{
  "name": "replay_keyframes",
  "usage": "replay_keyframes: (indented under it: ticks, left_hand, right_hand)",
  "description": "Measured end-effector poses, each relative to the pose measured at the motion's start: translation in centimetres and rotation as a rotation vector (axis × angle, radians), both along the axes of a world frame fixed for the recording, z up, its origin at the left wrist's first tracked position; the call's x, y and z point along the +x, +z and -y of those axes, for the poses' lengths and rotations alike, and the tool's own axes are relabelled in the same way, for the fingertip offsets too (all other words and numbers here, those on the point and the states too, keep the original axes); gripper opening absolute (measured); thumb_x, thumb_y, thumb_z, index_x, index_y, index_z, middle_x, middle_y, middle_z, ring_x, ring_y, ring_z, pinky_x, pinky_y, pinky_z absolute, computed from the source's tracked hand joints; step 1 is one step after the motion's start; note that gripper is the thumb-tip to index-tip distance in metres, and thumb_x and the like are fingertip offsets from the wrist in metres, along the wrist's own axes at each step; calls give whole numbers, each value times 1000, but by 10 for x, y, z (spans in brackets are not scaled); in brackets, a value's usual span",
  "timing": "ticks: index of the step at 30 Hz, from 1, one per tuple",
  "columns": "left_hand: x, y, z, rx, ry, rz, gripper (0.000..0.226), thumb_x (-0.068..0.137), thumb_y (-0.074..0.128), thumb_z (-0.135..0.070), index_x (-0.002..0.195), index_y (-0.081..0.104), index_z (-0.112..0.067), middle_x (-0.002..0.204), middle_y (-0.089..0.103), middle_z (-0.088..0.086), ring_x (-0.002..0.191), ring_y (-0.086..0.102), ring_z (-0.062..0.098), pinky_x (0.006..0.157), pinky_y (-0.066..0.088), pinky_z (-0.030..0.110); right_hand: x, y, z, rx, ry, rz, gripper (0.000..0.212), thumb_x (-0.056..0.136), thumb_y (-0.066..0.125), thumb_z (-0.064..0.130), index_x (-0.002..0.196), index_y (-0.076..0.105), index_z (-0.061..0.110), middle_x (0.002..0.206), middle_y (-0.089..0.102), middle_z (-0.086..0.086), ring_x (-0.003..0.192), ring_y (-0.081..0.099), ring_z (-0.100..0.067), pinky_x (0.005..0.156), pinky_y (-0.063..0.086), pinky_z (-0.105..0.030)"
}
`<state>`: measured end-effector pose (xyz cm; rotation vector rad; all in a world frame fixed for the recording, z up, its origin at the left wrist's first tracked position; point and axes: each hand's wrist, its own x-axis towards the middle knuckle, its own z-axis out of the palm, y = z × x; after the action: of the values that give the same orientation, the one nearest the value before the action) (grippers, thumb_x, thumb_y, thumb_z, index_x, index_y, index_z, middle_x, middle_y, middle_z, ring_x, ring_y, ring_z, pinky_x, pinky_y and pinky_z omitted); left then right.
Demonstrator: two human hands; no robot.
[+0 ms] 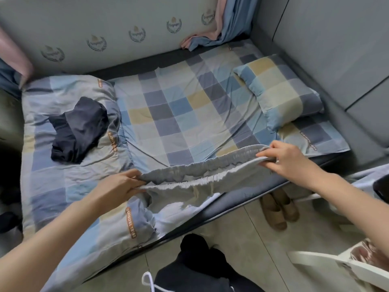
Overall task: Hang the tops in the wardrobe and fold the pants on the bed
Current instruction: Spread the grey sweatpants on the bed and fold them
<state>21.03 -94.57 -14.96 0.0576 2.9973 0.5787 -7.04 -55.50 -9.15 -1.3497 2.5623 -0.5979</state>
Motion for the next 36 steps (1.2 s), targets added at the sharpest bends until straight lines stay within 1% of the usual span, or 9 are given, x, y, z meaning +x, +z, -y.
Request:
replay_keyframes:
  ticks: [5,11,16,19,23,29,31,34,36]
  left_hand:
    - [-24,3,20,-26,-162,78,29,85,72,-17,106,73,-37,100,59,-16,78,63,11,59,51,25]
    - [-34,3,37,-80,-186,91,17,67,72,-15,82,67,-22,113,59,-6,90,63,12,73,52,24]
    - [-50,2,51,279,353,-49,42,71,67,-50,65,53,-11,67,48,-3,59,44,13,56,35,28]
    - [-65,7,41,499,716,-195,34,75,77,-32,75,57,-3,65,49,4,60,40,13,55,36,35]
    - [-80,13,25,498,833,-261,27,84,74,-17,83,51,-2,73,53,15,65,42,16,61,39,37]
    - [-50,-8,1,545,693,233,28,74,80,-39,88,56,-39,77,63,-15,70,58,4,66,47,26]
    - [-42,-13,-12,615,710,408,42,64,80,-60,96,59,-42,86,65,-17,82,61,4,72,49,23]
    - [-44,-18,-37,636,778,545,44,72,76,-54,103,50,-39,108,52,-19,107,50,7,85,42,22]
    - [-48,-15,-43,705,822,542,49,66,80,-54,97,45,-39,102,48,-17,98,48,7,79,38,20]
  right_hand:
    - [-22,-3,16,131,65,-133,29,74,80,16,101,73,7,80,61,-9,75,64,-28,69,52,-36]
    - [-42,2,14,207,-19,-313,31,73,81,30,67,55,13,59,56,-6,55,58,-31,48,49,-38]
    - [-45,-3,19,-16,-348,128,18,88,66,22,81,53,12,70,60,-10,67,58,-25,58,45,-35]
    - [-47,-9,34,-281,-532,579,9,94,59,17,87,53,15,80,59,-20,77,58,-20,63,56,-30]
    - [-60,-20,55,-476,-575,858,28,97,49,5,90,51,33,74,61,1,68,58,-14,56,51,-27]
    - [-96,-30,37,-121,-351,924,30,98,50,10,109,51,37,56,58,3,51,48,-9,45,35,-22]
    - [-111,-33,27,56,-223,810,20,96,54,16,112,53,28,46,46,8,44,35,-3,43,26,-15]
    - [-136,-35,22,191,-86,752,18,94,59,23,111,59,26,49,44,8,48,34,-4,46,27,-15]
    - [-144,-35,23,182,-79,782,15,94,59,19,108,60,25,48,48,9,49,39,-2,47,30,-11]
